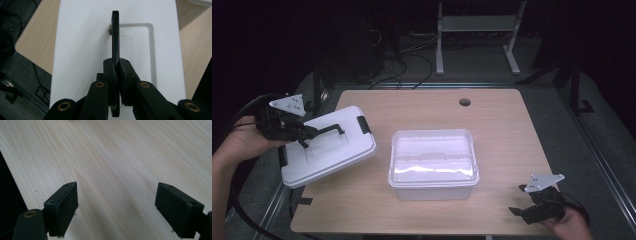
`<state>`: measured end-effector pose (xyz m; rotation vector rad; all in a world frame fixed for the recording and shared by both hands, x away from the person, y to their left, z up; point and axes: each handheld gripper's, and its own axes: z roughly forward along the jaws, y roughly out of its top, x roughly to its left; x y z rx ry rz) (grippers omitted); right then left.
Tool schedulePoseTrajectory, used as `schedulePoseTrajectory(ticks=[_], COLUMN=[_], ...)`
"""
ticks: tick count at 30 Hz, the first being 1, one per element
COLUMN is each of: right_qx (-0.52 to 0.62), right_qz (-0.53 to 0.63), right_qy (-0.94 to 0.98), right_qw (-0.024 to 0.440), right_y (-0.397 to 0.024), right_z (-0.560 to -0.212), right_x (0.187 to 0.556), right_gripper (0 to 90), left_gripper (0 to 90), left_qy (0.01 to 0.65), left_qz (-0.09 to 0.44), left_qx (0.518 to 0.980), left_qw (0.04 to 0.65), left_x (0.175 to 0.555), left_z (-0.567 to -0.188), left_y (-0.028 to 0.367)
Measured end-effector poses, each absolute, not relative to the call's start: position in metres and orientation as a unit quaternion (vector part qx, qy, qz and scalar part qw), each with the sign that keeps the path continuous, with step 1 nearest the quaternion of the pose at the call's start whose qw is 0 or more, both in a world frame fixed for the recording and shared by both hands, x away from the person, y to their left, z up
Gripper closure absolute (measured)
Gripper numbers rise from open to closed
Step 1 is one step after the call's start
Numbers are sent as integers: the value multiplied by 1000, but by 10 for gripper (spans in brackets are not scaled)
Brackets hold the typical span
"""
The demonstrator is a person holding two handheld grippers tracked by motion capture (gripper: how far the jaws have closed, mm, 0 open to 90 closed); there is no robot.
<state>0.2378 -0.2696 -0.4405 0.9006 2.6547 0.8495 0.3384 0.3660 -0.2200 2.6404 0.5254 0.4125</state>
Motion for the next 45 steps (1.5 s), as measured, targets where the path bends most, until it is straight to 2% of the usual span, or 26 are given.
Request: schedulePoseTrajectory(ticks=[8, 12, 31, 45], right_qx=[311, 310, 304, 305], right_qz=[294, 294, 293, 296], right_qy=[898, 898, 899, 898], right_qw=[102, 104, 114, 116], right_y=[-271, -271, -273, -275], right_z=[-441, -442, -439, -438], right_x=[237, 236, 235, 234], right_gripper=[180, 180, 180, 180], left_gripper=[850, 850, 851, 851], left_qy=[142, 121, 32, 5], left_qz=[144, 138, 96, 70], left_qx=[949, 953, 961, 962], left_qw=[244, 242, 259, 266], left_x=[337, 340, 351, 359], left_z=[-201, -200, -215, -232], left_y=[330, 307, 200, 133])
